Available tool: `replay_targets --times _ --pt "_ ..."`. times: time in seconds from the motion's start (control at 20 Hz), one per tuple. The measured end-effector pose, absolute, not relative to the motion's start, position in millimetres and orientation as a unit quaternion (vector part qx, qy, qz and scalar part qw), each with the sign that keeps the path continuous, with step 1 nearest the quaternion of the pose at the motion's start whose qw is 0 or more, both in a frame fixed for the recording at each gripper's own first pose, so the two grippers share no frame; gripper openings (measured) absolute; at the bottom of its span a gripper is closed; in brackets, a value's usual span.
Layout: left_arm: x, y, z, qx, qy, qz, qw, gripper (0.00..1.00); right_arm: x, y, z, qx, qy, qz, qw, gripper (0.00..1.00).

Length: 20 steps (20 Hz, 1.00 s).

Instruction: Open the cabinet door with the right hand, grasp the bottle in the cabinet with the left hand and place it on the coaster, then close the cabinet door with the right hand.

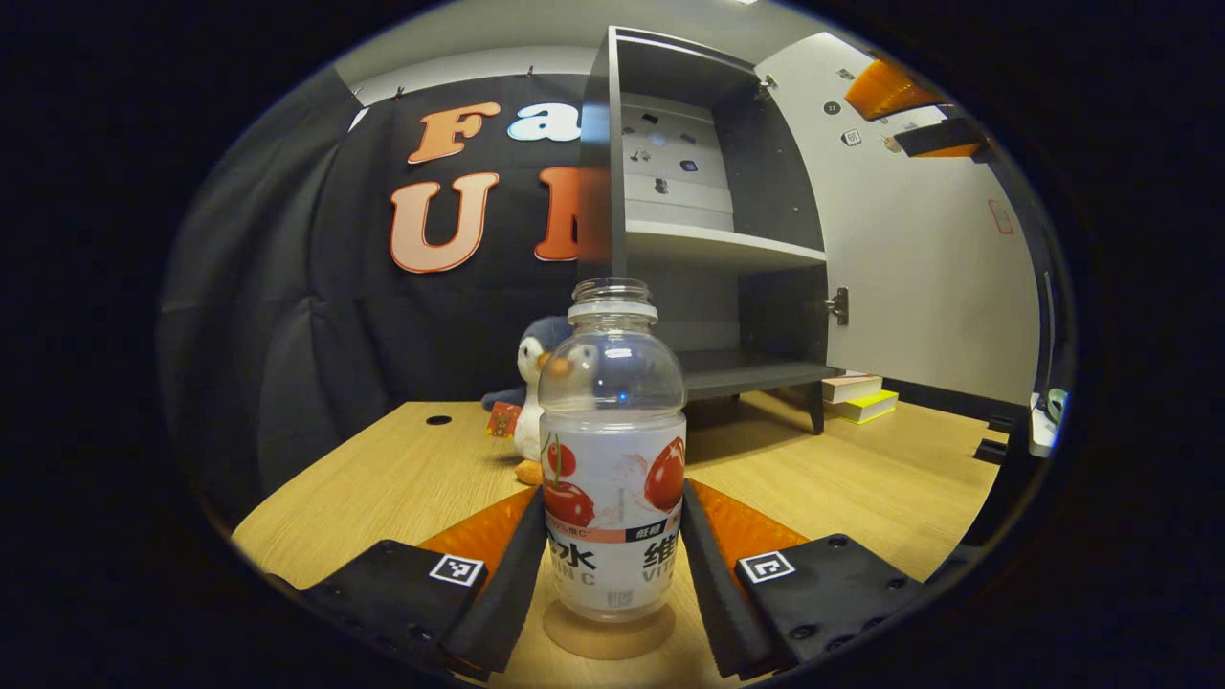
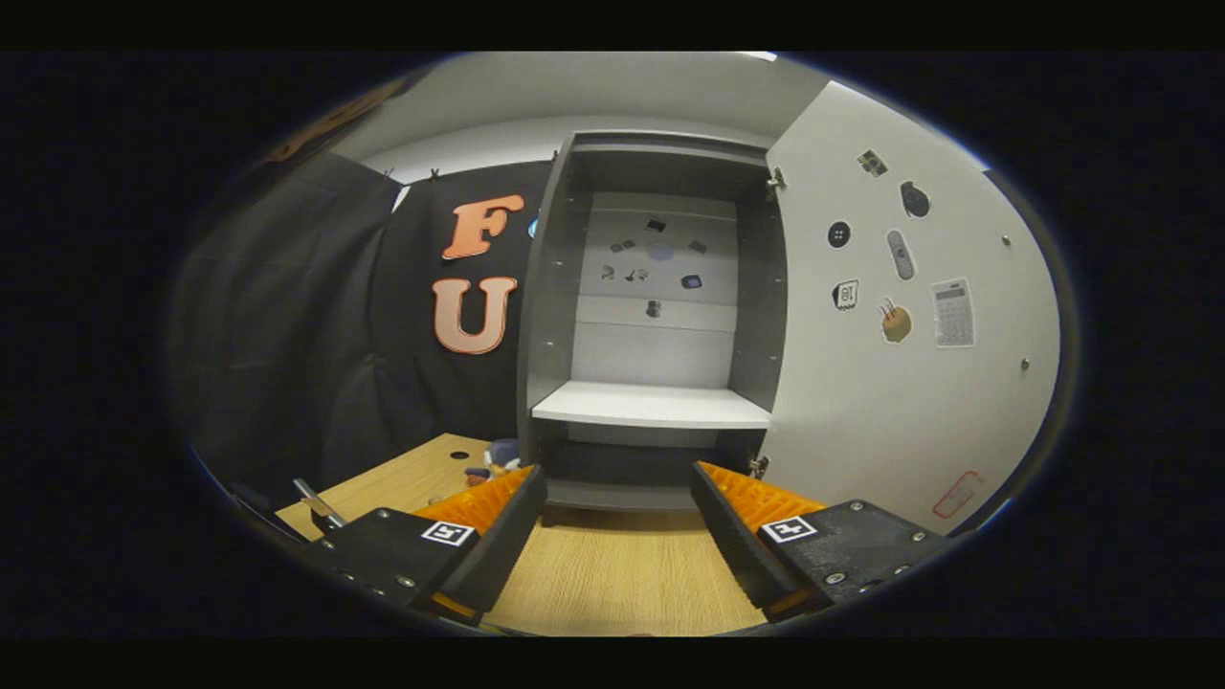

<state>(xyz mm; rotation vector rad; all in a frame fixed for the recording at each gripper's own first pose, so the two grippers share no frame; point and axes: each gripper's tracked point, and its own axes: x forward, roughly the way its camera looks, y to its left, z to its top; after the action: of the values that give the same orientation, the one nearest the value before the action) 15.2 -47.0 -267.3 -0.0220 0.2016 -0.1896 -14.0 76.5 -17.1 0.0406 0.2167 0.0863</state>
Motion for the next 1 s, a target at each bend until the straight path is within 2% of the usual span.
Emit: replay_targets --times 0.65,1.0 --pt "8.1 -47.8 -284.9 -0.004 0.125 -0.091 0.988 0.82 -22.0 73.5 -31.6 0.043 0.135 0.044 0.989 0.93" --pt "-8.9 -41.7 -294.6 -0.008 0.152 -0.083 0.985 0.85 -28.0 86.6 -36.7 0.048 0.144 0.060 0.987 0.93"
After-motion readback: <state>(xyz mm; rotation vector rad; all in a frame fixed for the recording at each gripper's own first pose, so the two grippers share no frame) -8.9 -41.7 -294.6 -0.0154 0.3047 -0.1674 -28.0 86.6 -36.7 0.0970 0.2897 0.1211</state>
